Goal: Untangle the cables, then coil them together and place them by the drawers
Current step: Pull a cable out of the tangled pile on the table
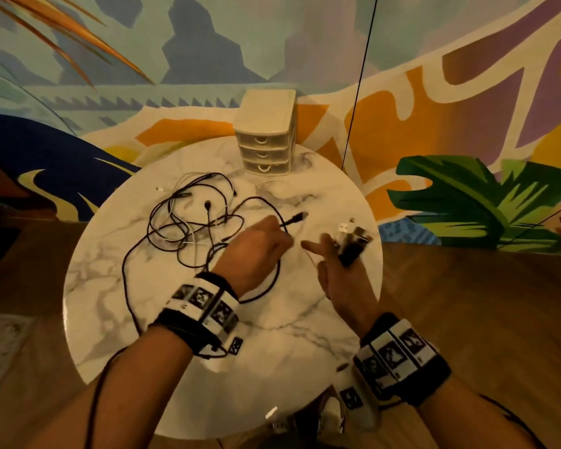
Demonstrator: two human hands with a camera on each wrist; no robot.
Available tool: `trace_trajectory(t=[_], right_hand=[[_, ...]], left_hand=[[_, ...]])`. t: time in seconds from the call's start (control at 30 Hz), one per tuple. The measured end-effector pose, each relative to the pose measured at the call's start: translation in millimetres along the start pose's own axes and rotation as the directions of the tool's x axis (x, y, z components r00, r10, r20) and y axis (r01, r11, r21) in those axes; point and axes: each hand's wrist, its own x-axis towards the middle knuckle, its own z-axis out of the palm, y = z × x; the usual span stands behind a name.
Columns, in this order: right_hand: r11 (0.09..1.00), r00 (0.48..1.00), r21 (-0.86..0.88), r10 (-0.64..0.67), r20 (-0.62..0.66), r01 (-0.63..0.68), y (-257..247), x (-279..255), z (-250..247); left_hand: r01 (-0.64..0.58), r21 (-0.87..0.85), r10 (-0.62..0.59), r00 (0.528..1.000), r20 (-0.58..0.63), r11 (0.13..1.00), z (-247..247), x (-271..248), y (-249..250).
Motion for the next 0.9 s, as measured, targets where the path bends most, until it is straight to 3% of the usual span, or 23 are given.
trace_trajectory(t=[0.13,0.23,0.33,0.47,0.57,0.67,0.77,0.83,0.9], right_hand=[[0.963,0.998,-0.265,-0.038,0.046,0.049,-4.7,13.8,8.7],[0.929,0.995,-0.358,-0.097,0.020,0.098,1.8,15.8,4.8],[0.924,0.988,-0.364,-0.146,-0.056,0.116,5.5,13.0,-0.4],[0.946,0.961,-0.255,-0.240,-0.138,0.200,-19.6,13.8,-13.4],[0.961,0.936,-0.050,-0.276,-0.216,0.272,-41.3,17.0,-24.6],[0.912,0.912,0.260,-0.217,-0.347,0.316,-57.6,24.9,-38.4],[0.853,0.882,0.401,-0.133,-0.452,0.334,-57.7,40.2,-51.7],[0.863,0.883,0.408,-0.087,-0.461,0.298,-45.5,46.1,-52.1],[0.881,0.895,0.414,-0.022,-0.445,0.228,-29.0,47.2,-50.8]], left_hand=[[0.007,0.200,-0.020,0.998,0.061,0.980,21.0,-9.4,30.0],[0.090,0.152,-0.087,0.996,-0.023,0.984,28.4,-10.8,27.0],[0.134,0.218,-0.097,0.980,-0.172,0.967,30.3,-4.0,3.3],[0.147,0.137,-0.115,0.969,-0.220,0.980,33.1,-4.9,-42.3],[0.195,0.115,-0.195,0.981,-0.017,0.974,51.8,-23.8,-78.5],[0.337,0.156,-0.356,0.928,0.114,0.928,59.4,-48.0,-115.8],[0.384,0.064,-0.387,0.922,0.035,0.921,41.4,-54.1,-129.7],[0.365,-0.029,-0.366,0.925,-0.100,0.930,27.6,-49.4,-127.0],[0.352,-0.093,-0.364,0.898,-0.249,0.932,15.0,-43.0,-117.6]])
